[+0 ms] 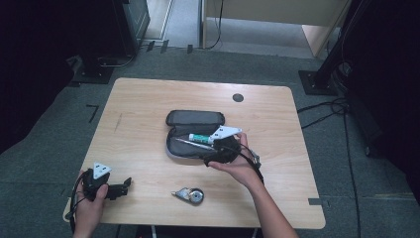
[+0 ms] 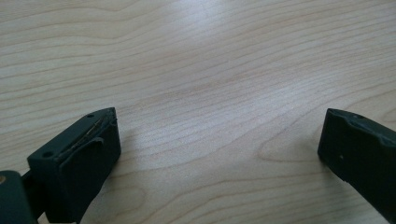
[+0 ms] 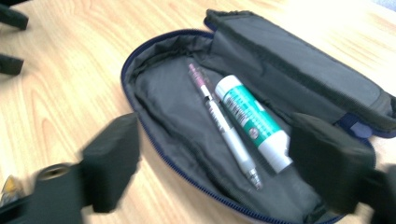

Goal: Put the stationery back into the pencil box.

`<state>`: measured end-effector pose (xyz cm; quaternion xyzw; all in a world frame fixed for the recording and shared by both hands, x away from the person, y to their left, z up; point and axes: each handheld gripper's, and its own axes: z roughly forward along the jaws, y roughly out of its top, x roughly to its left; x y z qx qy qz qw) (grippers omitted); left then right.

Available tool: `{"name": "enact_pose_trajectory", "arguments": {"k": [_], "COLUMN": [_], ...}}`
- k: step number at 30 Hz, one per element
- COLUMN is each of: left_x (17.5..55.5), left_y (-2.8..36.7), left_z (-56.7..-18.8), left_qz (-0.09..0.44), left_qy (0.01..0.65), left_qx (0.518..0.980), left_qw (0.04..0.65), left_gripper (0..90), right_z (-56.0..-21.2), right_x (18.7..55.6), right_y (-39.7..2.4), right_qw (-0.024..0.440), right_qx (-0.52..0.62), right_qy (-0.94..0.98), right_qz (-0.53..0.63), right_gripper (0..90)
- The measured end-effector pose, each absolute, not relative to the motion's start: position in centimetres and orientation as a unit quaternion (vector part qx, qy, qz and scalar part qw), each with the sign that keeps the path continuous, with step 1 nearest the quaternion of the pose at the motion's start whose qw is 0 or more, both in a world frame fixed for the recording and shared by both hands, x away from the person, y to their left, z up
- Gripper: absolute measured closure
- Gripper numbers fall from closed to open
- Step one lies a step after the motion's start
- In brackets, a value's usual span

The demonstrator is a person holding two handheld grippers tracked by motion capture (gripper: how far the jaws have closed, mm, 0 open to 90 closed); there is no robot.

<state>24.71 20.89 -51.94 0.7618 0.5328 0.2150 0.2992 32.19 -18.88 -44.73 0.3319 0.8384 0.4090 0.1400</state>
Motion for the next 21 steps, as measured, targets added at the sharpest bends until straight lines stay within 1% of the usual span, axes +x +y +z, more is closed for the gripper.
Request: {"name": "enact_pose_trajectory", "arguments": {"k": [1,2,10,21], "left_x": [24.7,24.7,24.7,24.7], "left_y": [20.9,20.9,20.9,20.9], "left_z": [-51.9,-51.9,-51.9,-51.9], "left_qz": [0.215,0.215,0.215,0.215], "left_qy": [0.532,0.532,0.532,0.532], "left_qx": [0.763,0.763,0.763,0.763], "left_qw": [0.298,0.298,0.298,0.298], "left_gripper": [0.0,0.0,0.0,0.0], "right_z": [-44.8,-44.8,-44.8,-45.9], "right_x": [31.9,31.7,29.6,26.8], "right_y": [-18.8,-18.7,-18.4,-18.3], "right_qw": [0.140,0.138,0.133,0.130], "right_qx": [0.326,0.325,0.315,0.315], "right_qy": [0.841,0.842,0.844,0.844], "right_qz": [0.409,0.408,0.413,0.414], "right_gripper": [0.9,0.0,0.0,0.0]}}
